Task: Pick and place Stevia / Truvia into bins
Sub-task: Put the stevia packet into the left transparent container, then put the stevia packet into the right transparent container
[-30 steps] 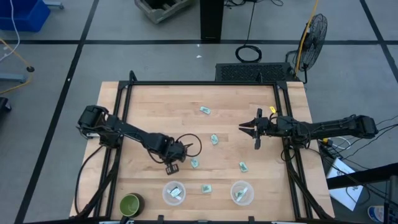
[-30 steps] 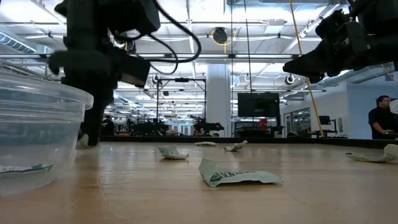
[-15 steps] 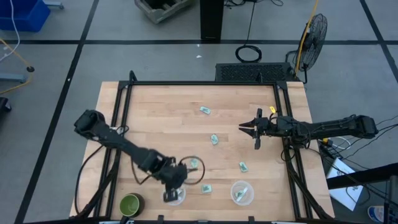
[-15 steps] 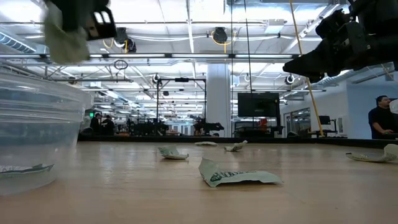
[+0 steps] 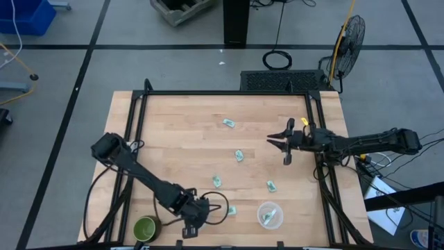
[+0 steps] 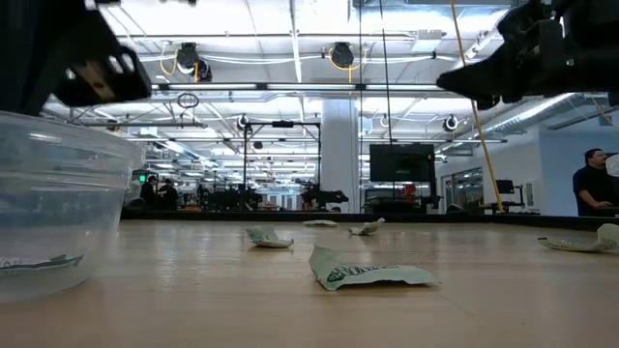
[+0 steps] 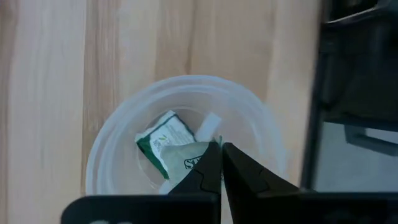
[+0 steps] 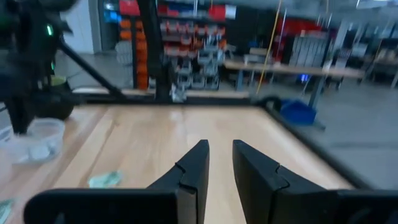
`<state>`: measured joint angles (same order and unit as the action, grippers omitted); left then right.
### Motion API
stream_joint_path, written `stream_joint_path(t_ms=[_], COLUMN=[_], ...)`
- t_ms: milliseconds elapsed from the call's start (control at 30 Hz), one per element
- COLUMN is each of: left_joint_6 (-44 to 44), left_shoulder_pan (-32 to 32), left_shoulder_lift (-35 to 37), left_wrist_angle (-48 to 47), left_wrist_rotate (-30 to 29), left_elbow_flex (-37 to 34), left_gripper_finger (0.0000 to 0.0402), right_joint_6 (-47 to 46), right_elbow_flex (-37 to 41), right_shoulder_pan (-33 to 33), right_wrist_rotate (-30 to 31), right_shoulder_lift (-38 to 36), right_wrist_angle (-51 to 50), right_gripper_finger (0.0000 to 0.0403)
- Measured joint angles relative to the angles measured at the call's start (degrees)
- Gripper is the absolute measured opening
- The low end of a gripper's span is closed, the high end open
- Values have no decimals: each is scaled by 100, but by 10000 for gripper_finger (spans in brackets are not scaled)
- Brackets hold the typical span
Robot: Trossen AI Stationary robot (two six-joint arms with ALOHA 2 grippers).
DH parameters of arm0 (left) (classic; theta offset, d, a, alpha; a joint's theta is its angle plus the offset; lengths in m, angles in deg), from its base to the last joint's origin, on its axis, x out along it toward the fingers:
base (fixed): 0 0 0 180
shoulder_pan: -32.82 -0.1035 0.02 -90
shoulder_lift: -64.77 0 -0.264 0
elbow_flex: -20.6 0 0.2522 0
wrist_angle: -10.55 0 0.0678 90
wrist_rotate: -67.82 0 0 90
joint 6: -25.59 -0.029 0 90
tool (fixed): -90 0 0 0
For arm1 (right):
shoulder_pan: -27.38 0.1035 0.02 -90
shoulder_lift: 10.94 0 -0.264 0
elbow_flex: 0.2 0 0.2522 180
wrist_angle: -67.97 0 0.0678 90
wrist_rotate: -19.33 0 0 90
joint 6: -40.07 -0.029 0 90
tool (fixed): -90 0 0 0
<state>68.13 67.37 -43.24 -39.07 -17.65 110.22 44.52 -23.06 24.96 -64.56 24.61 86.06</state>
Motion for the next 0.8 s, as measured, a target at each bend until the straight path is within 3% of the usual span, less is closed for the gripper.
stream_joint_path(t_ms=[200, 433, 800], left_joint_6=[752, 886, 794], left_shoulder_pan=[-194, -210, -481], left_shoulder_lift=[-138, -138, 157], left_wrist_angle=[-46, 3, -178], left_wrist_rotate=[182, 298, 357], left_elbow_flex=[0, 0, 0], left_gripper_finger=[41, 87, 90], right_joint_6=[593, 1137, 889], right_elbow_flex=[0, 0, -142], right_shoulder_pan=[0, -1, -1], right_wrist_rotate=[1, 2, -22], right_shoulder_lift=[2, 1, 290], right_wrist_angle=[621, 1267, 1378], right_gripper_finger=[63, 63, 63])
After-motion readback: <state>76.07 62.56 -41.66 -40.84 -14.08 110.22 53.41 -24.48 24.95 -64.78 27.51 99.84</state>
